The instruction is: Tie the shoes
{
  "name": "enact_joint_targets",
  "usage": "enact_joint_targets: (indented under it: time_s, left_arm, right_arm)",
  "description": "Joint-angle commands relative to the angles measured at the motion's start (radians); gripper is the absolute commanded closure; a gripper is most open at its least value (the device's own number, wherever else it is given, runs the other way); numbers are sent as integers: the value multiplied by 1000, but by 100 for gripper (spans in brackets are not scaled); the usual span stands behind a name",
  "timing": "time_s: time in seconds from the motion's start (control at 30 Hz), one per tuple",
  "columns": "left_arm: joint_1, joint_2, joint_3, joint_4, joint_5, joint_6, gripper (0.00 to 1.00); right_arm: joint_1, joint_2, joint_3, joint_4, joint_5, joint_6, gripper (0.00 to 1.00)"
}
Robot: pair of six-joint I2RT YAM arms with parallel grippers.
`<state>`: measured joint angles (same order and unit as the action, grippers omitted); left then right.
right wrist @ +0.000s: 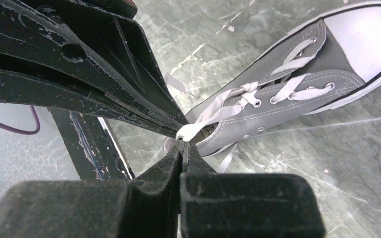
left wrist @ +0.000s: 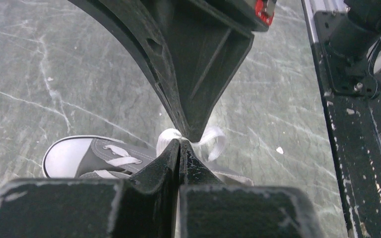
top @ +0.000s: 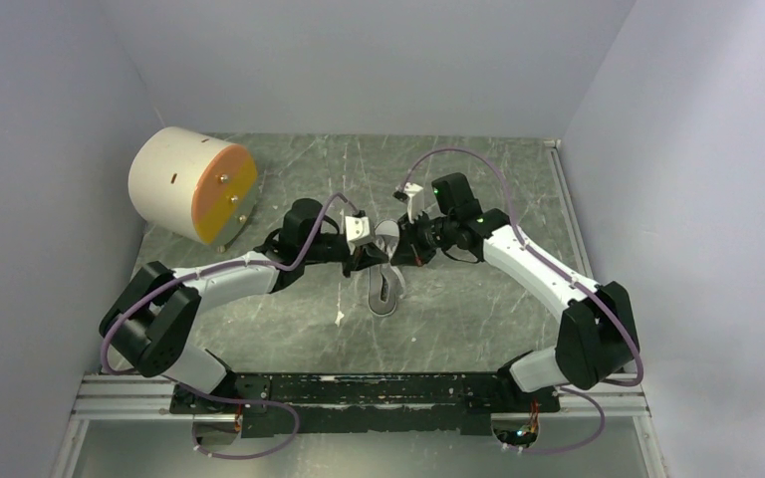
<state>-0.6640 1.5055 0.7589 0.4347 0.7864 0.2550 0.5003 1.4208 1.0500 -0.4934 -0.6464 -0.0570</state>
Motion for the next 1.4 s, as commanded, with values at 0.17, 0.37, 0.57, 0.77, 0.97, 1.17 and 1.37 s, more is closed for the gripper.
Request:
enact_joint_targets:
  time_s: [0.17,0.37,0.57,0.77,0.97,1.17,1.37]
  left_arm:
    - [8,21,-76,302,39,-239,94]
    - [8,36,-111,393,42,-329,91]
    - [8,61,-115,420,52,-354,86]
    - [3,74,-105,410,62,-355,82]
    - [2,77,-99,380,53,-333,93]
    - [1,61,-95,334,-8,-322,95]
    - [1,39,-98,286,-68,-314,95]
  right_arm:
    - [-3,-26,-73,185,-36,102,100]
    - [-3,-34,-117,282,-37,164,100]
    - [-2,-51,-128,305,-39,176,100]
    - [-3,-60,-132,320,-44,187,100]
    - [-3,-68,-128,329,-59,193,100]
    - [-4,-98,-141,300,-48,181,100]
    - [-11,-106,-105,175,120,173,80]
